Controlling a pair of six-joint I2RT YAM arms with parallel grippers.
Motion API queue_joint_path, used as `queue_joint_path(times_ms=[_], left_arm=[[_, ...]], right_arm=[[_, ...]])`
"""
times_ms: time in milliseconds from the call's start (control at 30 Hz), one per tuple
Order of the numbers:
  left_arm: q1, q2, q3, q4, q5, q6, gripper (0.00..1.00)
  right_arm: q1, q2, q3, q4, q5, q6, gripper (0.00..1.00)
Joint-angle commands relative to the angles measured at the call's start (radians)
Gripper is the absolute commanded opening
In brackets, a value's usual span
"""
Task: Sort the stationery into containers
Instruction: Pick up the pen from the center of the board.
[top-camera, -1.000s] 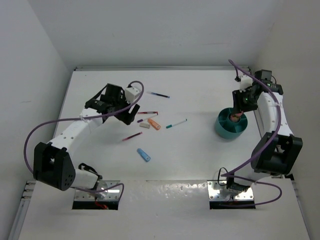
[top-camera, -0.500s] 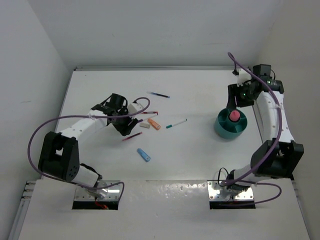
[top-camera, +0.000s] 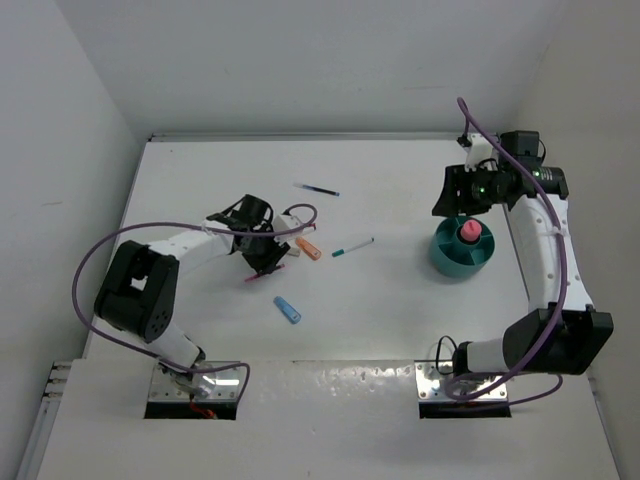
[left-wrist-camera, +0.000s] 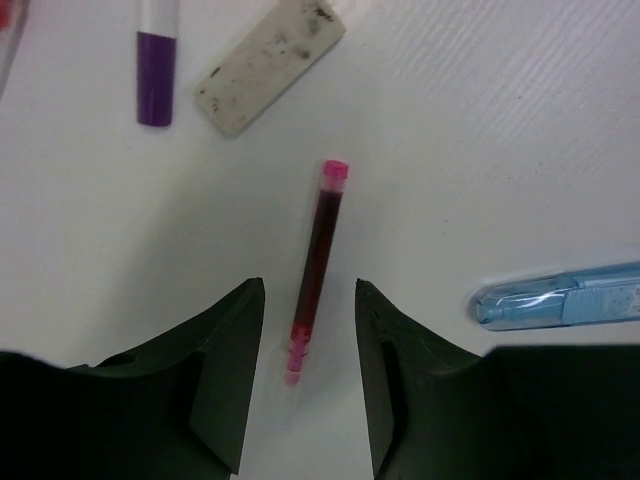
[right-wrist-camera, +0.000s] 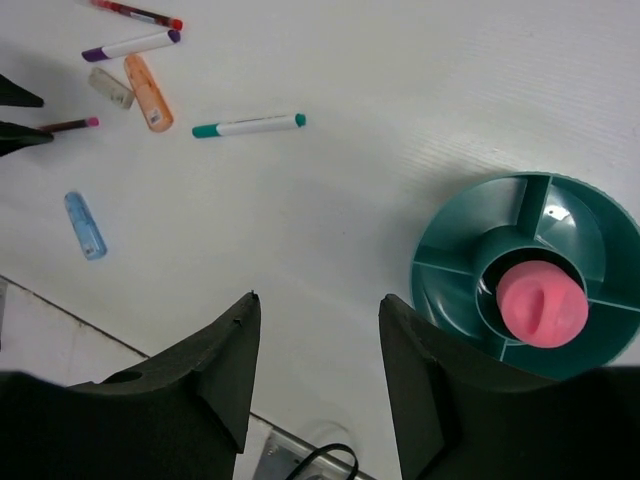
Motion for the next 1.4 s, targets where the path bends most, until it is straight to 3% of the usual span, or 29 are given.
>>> queue_joint_path(times_ms=[0,400,600,700,867,967,1100,1333,1367], left_arm=[[-0.040,0.010,-0.016,0.059,-0.008,-0.027,0.47],[-0.082,0.137,-0.025,0.130,-0.159,-0.037,0.39],[-0.080,0.125,-0.017,0.109,-0.150,-0.046,0.13],[-0.070,0.038,-0.016,0.093,-0.087,-0.036,0.00],[-0.048,-0.272,0.009,0.087,0.122,0.065,0.00],[-0.066,-0.464,0.017,0.095,0.281,0.231,0.00],[-0.136,-0.685,-0.018,0.058,0.408,0.613,0.00],[-0.261,-0.877,-0.127,-0.100,0.479,1.240,0.00],[-0.274,-0.919,-0.149,-0.109,0.479,1.420,0.00]], right_arm=[[0.007,-0.020,-0.007,0.032,-0.055,0.029,0.50],[0.018,-0.042,0.005,0.024,-0.066,0.021,0.49],[0.030,-0.061,-0.004,0.041,-0.092,0.046,0.48],[0.032,-0.083,-0.049,0.101,-0.149,0.115,0.48],[0.047,-0.042,-0.084,0.167,-0.299,0.230,0.50],[0.062,0.032,-0.055,0.141,-0.421,0.293,0.53],[0.076,0.104,-0.038,0.115,-0.581,0.310,0.56],[0.168,0.185,-0.017,0.078,-0.756,0.330,0.66],[0.187,0.185,-0.029,0.090,-0.767,0.337,0.67]])
